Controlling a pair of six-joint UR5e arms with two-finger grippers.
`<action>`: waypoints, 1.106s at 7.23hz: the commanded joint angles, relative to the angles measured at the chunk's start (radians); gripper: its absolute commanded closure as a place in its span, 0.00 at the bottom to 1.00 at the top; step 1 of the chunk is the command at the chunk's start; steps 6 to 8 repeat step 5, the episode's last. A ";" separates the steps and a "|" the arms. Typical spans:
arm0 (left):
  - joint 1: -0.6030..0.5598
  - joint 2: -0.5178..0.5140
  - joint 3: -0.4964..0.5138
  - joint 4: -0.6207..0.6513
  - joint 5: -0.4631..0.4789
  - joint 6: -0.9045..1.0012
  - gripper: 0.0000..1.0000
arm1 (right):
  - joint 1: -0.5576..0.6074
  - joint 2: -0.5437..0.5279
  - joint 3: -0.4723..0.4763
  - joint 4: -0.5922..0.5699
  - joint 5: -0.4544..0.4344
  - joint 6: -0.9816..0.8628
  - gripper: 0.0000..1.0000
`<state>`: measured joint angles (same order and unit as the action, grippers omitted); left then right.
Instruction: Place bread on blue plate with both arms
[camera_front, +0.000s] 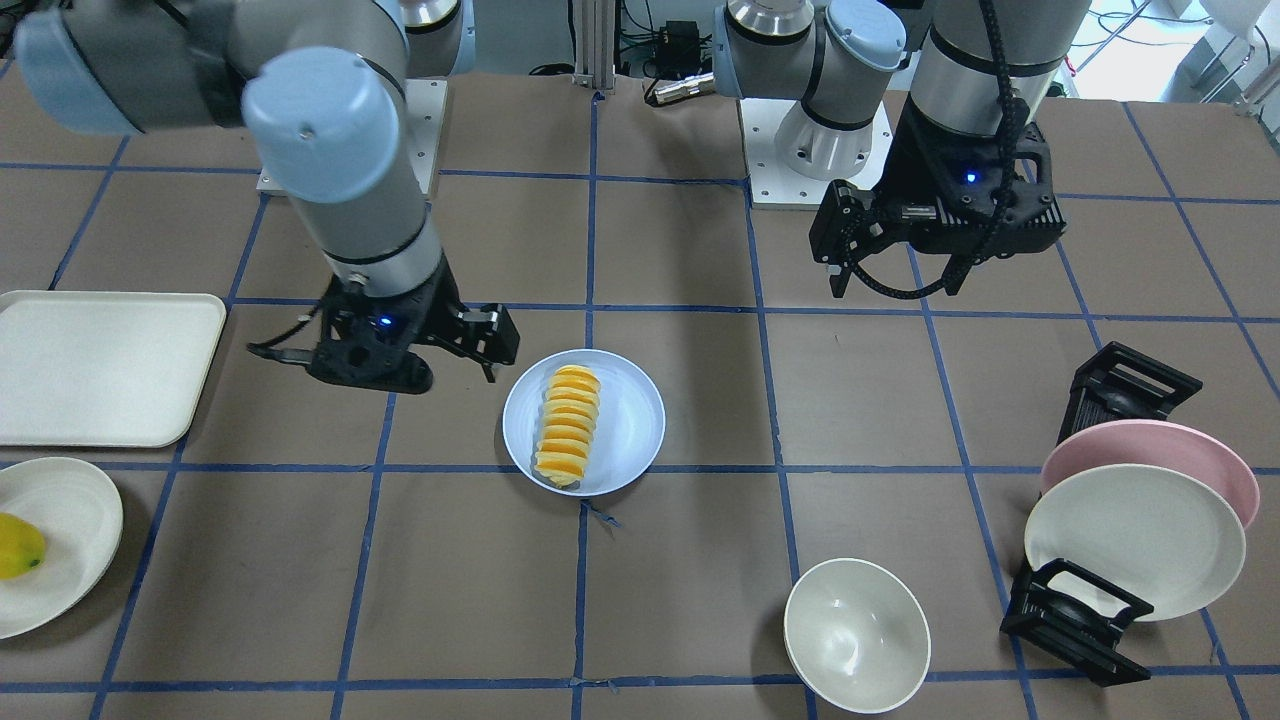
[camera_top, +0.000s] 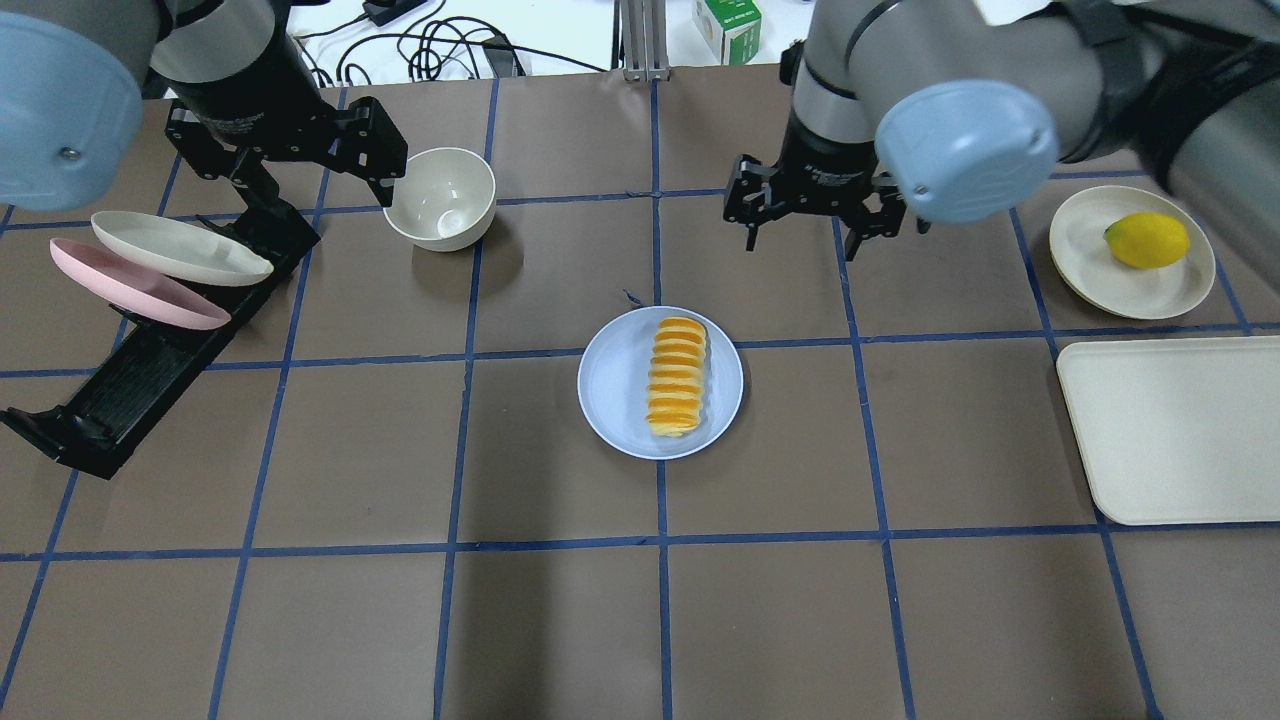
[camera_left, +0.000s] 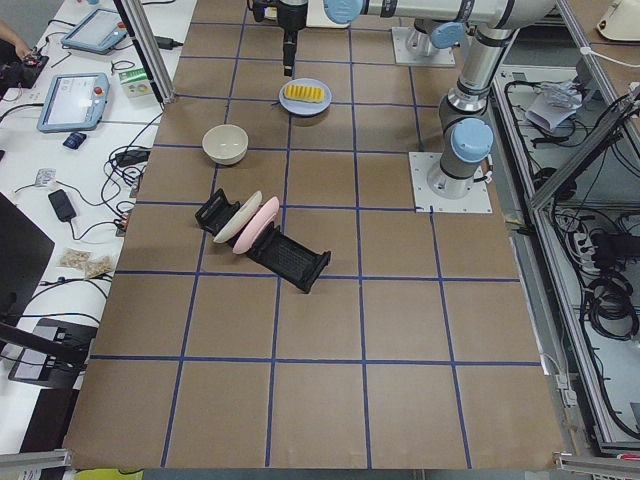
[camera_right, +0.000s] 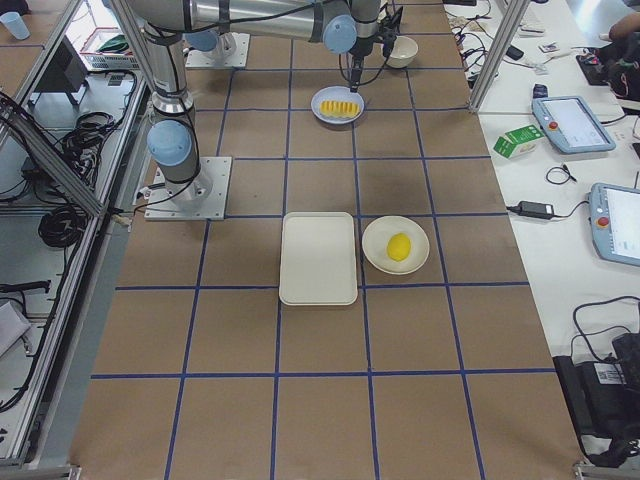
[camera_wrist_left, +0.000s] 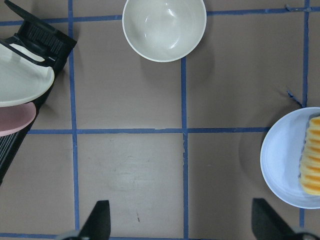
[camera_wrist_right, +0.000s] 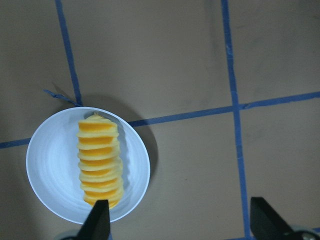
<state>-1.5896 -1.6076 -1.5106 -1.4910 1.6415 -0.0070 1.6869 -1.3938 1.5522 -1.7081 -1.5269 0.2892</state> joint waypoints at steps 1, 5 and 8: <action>-0.003 0.011 0.001 0.000 0.000 -0.002 0.00 | -0.081 -0.044 -0.027 0.080 -0.022 -0.069 0.00; -0.004 0.005 0.007 0.031 -0.002 -0.002 0.00 | -0.122 -0.091 -0.040 0.088 -0.024 -0.160 0.00; -0.004 0.005 0.007 0.031 -0.002 -0.002 0.00 | -0.122 -0.091 -0.040 0.088 -0.024 -0.160 0.00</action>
